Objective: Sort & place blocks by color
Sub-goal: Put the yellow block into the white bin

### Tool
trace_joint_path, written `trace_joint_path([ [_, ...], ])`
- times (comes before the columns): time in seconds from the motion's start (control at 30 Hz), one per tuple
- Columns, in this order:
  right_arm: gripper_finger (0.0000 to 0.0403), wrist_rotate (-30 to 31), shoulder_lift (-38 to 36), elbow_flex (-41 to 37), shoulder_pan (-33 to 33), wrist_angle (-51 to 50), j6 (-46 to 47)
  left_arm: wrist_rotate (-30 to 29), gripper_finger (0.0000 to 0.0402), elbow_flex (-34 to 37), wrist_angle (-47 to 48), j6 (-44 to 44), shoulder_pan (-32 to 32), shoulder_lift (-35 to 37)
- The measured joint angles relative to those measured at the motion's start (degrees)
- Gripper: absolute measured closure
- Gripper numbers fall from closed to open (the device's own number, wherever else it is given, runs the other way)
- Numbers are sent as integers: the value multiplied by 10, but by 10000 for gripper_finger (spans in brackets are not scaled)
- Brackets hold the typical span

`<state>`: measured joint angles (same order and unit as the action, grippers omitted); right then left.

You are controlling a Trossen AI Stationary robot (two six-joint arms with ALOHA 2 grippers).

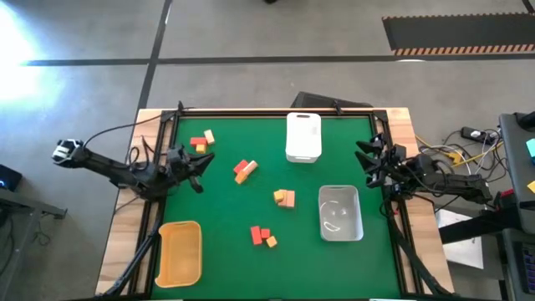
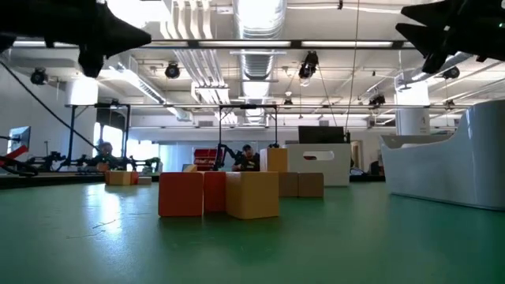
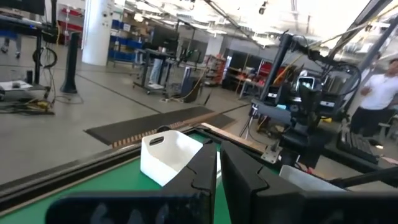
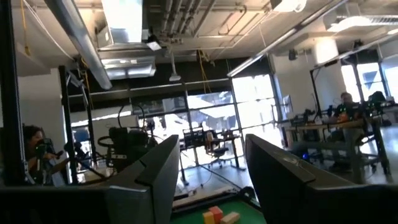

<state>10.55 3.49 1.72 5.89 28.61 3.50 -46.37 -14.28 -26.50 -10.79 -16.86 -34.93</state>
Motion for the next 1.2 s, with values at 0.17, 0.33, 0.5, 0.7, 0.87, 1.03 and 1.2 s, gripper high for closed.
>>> trace_joint_path([
  [0.17,232,0,0,0,0,18,-6,0,395,-70,6,45,0,-97],
  [0.33,232,0,0,0,0,17,-6,0,395,-135,17,66,1,-181],
  [0.5,232,0,0,0,0,17,-6,1,395,-198,36,67,5,-274],
  [0.7,232,0,0,0,0,17,-6,12,395,-246,36,67,22,-354],
  [0.87,232,0,0,0,0,17,-6,45,395,-255,37,66,39,-384],
  [1.03,232,0,0,0,0,17,-8,48,395,-254,38,60,44,-384],
  [1.2,232,0,0,0,0,30,-35,51,395,-254,66,22,50,-375],
])
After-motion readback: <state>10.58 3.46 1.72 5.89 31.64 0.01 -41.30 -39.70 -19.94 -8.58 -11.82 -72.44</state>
